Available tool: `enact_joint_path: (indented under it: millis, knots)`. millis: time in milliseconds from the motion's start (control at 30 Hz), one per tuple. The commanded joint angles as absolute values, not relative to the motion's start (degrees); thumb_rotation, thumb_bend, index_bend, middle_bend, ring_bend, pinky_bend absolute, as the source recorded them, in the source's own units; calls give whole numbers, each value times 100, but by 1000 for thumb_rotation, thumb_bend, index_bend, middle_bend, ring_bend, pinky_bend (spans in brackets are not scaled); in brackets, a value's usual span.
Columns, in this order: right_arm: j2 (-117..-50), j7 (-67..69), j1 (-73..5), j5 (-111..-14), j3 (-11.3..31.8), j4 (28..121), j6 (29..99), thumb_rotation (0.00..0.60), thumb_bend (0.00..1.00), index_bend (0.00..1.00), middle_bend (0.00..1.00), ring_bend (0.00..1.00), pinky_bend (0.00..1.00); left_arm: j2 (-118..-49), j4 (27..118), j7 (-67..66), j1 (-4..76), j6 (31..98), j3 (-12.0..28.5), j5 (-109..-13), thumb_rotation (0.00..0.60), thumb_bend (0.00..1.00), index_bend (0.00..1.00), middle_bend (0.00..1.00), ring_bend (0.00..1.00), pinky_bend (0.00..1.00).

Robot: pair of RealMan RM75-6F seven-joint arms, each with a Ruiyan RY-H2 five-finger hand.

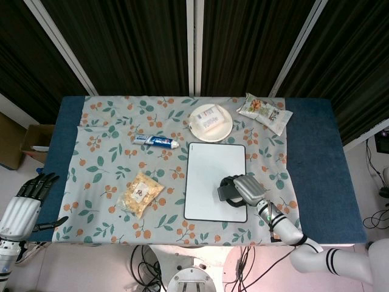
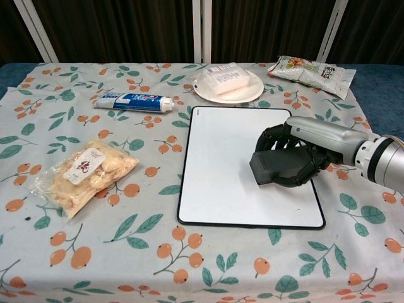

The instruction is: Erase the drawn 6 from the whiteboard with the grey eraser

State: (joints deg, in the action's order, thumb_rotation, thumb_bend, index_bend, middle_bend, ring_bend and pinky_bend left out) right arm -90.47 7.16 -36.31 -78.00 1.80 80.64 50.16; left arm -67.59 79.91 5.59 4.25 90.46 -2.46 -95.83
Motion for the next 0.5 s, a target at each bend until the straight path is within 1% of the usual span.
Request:
enact_joint_path:
  millis: [33, 233, 500]
  knots:
    - [-8905, 883, -3546, -7983, 62, 8267, 5075, 600, 347, 700, 628, 528, 618, -6750, 8008, 551, 425, 9049, -245, -9584, 429, 78, 101, 96, 71, 162]
    - [-8754, 985, -3460, -8238, -77, 8423, 5192, 600, 346, 702, 629, 528, 618, -6747, 8024, 549, 430, 9039, -244, -9583, 431, 79, 102, 95, 71, 163]
    - [-8991, 877, -3563, -8256, 85, 8103, 5171, 600, 346, 705, 628, 528, 618, -6757, 8017, 547, 424, 9038, -244, -9571, 431, 78, 102, 95, 71, 162]
